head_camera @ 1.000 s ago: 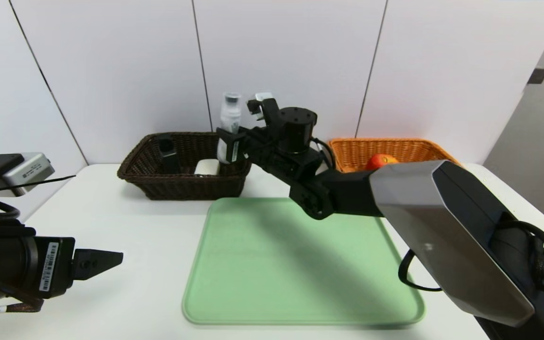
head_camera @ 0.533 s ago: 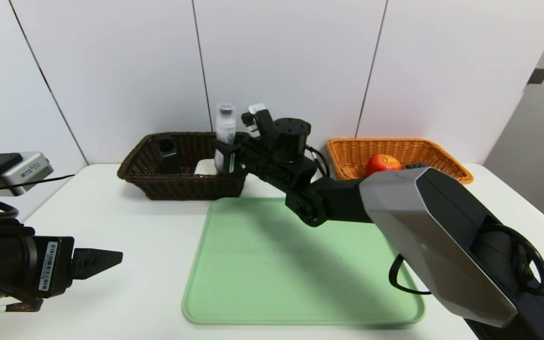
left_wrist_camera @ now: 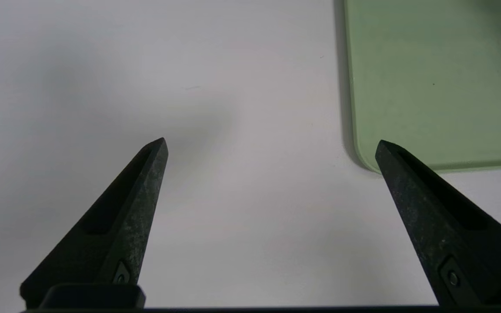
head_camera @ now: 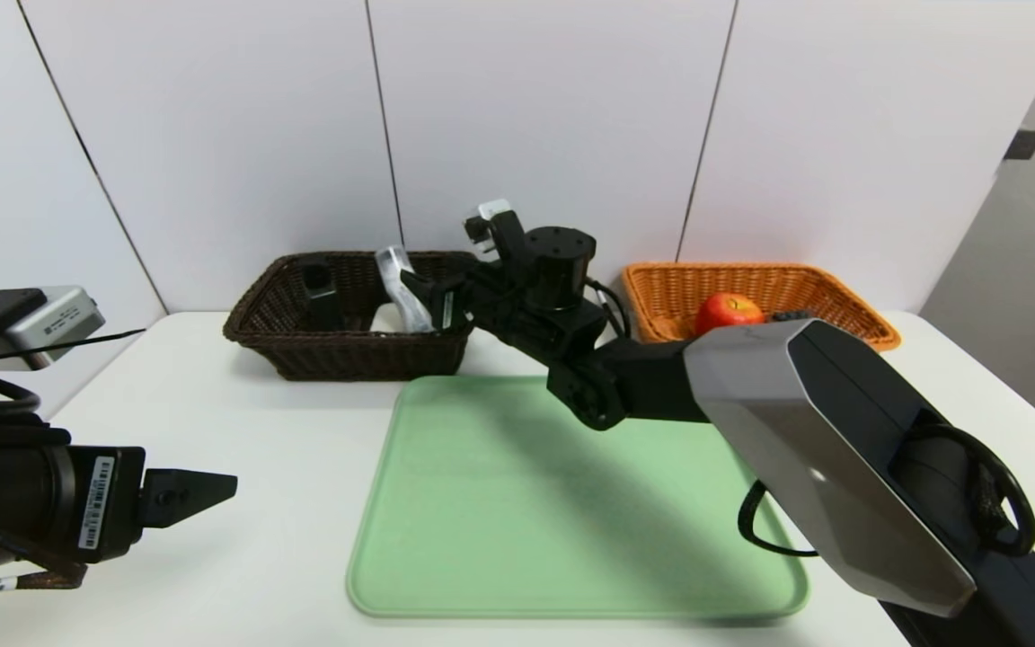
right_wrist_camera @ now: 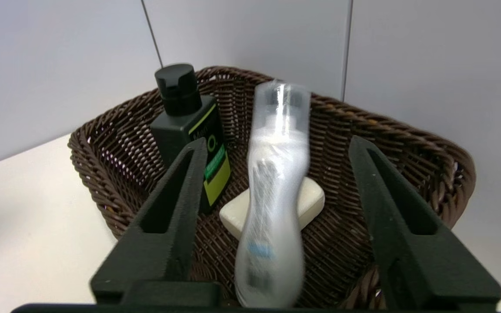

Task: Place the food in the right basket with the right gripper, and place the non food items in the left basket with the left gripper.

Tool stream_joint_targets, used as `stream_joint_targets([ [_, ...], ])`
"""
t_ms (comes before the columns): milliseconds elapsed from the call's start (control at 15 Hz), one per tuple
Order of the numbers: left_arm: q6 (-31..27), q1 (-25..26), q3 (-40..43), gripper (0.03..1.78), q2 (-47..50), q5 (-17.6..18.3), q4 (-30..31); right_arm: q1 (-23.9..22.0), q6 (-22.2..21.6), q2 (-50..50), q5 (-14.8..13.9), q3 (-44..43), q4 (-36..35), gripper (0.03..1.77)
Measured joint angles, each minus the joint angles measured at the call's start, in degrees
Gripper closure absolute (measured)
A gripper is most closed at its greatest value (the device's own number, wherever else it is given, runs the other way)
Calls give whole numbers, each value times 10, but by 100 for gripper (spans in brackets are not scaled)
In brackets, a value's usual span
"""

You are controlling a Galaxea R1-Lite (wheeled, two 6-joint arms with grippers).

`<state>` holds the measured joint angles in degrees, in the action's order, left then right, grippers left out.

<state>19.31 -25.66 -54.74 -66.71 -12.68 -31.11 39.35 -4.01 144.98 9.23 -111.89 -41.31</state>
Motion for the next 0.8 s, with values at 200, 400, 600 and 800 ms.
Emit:
stream_joint_targets([
  [200,0,0,0,12,0,0,0,-1,1,-1,-2,0,-2,46],
  [400,-2,0,-8,12,0,-1,9,-1,1,-13,-12,0,-3,34],
  [600,-4,2,-34,12,-2,-3,15,-1,0,-45,-28,1,11,26],
  [800,-4,15,-97,12,-12,-4,13,-9,0,-106,-29,3,72,21],
])
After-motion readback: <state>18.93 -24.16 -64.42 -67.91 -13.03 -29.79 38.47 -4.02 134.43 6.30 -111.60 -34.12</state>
